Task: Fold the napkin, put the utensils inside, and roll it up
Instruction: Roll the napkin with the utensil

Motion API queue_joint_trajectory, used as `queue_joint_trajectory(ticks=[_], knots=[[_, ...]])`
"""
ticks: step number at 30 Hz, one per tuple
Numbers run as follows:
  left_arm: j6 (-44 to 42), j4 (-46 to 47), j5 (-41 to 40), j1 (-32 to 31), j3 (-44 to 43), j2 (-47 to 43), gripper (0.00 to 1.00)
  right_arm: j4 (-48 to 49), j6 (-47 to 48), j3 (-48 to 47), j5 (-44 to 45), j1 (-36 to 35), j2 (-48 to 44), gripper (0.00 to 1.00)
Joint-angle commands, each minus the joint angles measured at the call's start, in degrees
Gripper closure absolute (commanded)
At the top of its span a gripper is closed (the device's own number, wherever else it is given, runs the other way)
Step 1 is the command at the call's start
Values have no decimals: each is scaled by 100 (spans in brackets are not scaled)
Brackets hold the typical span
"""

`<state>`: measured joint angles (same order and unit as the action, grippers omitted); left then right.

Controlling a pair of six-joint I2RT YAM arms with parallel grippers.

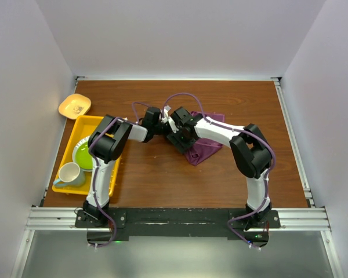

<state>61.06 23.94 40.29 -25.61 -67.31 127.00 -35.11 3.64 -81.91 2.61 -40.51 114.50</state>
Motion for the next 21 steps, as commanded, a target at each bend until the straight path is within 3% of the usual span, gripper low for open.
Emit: queue_joint_trajectory(ticks=[1,2,3,6,10,14,17,21], knots=[[-76,-1199,-505,100,218,571,100,250,-117,192,170,-36,81,39],[-85,-1208,-488,100,209,572,100,285,-196,262,109,-27,90,42],[-103,-1217,-479,100,209,580,100,321,-240,307,82,17,134,54],[-234,-1330,-417,135,148,572,100,347,-530,439,-400,200,266,75],[-672,-1611,-294,214,-62,493,100,496,-785,693,-1455,517,450,92],[-1104,-2120,-285,406,-449,212,97,839,-1066,992,-2553,799,556,99],[-1359,-2655,-408,573,-993,-104,78,1094,-1181,1177,-3178,992,653,100],[-1342,-2851,-583,776,-1205,-667,65,1261,-1173,1230,-3714,1133,828,100]])
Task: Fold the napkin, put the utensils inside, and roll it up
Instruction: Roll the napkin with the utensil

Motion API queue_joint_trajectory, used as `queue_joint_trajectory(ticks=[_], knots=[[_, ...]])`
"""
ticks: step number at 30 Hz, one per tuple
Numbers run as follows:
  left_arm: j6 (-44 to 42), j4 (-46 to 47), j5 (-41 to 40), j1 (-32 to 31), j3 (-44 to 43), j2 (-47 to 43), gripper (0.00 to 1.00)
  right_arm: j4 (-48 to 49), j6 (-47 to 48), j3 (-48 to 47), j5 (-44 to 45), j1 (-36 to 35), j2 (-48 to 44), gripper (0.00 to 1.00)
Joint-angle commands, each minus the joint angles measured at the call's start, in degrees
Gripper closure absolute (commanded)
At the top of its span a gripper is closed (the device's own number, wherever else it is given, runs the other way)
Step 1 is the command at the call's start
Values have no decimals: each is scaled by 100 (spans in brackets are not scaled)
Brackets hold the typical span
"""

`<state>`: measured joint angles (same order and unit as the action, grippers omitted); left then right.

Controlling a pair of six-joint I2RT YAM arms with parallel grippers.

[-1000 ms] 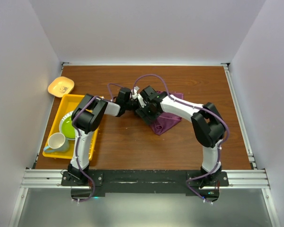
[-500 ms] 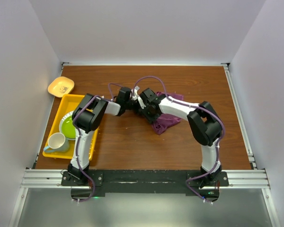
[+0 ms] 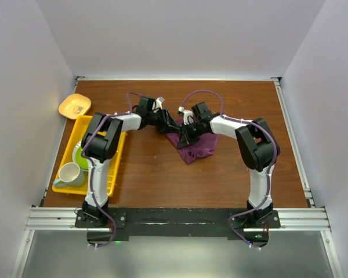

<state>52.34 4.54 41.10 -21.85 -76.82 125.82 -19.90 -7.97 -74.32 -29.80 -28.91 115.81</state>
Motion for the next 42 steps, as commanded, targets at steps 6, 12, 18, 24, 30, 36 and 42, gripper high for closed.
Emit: queue_joint_trajectory(ticks=[6,12,18,24,30,36,42], knots=[[-296,-1798,-1428,436,95,-1619,36,-32,-170,471,-886,113,829,100],[285,-1772,-1754,313,1089,-2263,31,364,-451,551,-1256,140,969,100],[1093,-1096,-1579,189,1854,-2264,29,593,-583,586,-1423,201,1066,100],[1086,-1068,-2149,-21,1776,-1921,32,522,-531,516,-1441,263,1102,100],[1314,-1786,-2712,-504,1354,-1534,48,417,-451,489,-1292,263,1084,100],[1683,-3201,-3538,-716,767,-1192,61,321,-399,436,-1098,263,1005,100],[1630,-4169,-4092,-882,-25,-585,73,180,-276,393,-791,263,873,100]])
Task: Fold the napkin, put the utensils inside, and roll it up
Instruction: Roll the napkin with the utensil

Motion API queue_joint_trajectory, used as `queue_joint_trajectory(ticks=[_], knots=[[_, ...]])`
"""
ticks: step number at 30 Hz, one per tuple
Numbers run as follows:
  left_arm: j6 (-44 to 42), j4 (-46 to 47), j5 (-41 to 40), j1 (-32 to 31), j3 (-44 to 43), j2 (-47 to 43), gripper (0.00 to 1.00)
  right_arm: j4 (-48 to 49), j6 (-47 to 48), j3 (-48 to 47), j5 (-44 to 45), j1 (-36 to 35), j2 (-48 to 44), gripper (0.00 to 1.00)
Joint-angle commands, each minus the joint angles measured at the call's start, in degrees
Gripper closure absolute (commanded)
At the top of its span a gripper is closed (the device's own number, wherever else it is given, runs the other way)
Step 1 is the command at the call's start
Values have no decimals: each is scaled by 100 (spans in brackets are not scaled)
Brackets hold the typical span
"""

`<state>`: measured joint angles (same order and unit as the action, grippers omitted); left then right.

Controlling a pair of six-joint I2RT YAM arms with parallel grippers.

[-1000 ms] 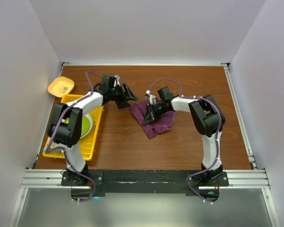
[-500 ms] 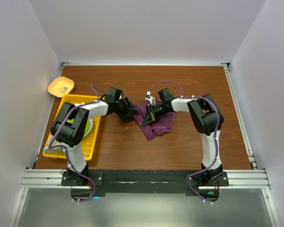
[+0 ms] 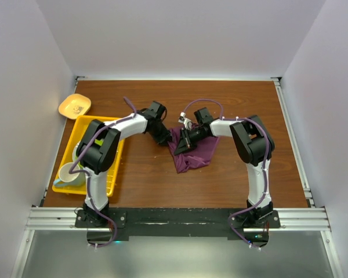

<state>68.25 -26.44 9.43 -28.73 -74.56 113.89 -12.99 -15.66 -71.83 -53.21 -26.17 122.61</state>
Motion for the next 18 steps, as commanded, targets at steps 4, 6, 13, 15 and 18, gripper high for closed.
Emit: queue_joint_trajectory(ticks=[4,6,13,15,18], knots=[[127,-1232,-925,-221,-304,827,91,-871,704,-84,1945,-81,132,98],[66,-1372,-925,-238,-409,916,94,-977,775,-164,2121,-142,27,93],[74,-1619,-707,-282,-542,820,100,-1609,951,-463,3262,-537,-806,52],[136,-1794,-618,-291,-576,767,100,-1671,1021,-402,3702,-748,-1097,45],[206,-2163,-477,-291,-813,749,100,-1208,1004,-34,4449,-1046,-1756,36]])
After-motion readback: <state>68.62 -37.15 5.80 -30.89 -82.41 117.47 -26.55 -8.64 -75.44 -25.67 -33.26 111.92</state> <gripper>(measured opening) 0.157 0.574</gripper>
